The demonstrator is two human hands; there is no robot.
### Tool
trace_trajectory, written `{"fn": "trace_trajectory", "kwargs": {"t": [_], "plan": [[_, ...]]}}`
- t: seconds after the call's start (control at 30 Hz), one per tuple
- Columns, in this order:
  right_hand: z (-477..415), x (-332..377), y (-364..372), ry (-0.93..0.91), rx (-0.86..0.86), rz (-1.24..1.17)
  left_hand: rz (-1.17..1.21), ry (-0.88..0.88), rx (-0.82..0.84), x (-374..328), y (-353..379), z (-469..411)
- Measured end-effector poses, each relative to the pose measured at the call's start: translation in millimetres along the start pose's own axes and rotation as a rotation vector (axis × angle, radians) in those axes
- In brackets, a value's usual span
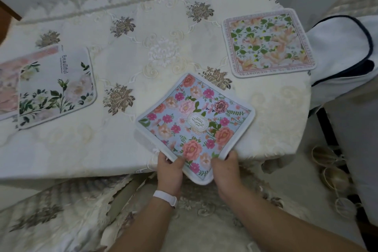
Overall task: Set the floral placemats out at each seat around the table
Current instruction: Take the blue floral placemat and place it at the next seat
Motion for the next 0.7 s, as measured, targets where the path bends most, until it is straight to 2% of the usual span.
{"fn": "trace_trajectory", "kwargs": {"t": [0.33,0.53,0.7], "plan": [[-48,34,-23,-0.007,-0.034,-0.139,-0.057,-0.029,0.042,-6,-30,-25],[-88,76,-49,-0.034,0.021,-0.087,-0.201,0.012,0.093,-27,-49,-45],[-95,90,-55,-0.024,0.165,0.041,-0.211,0.059,0.163,-44,-41,-53]]}}
Point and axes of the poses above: each hand's wrist, its own z-axis away from the middle knuckle, its own y-axis out of the palm, x = y × z, the point moved 3 cm from there along -z, towards the middle knuckle, and after that the axes turned 3 degrees about -x, right-handed, at the moved point
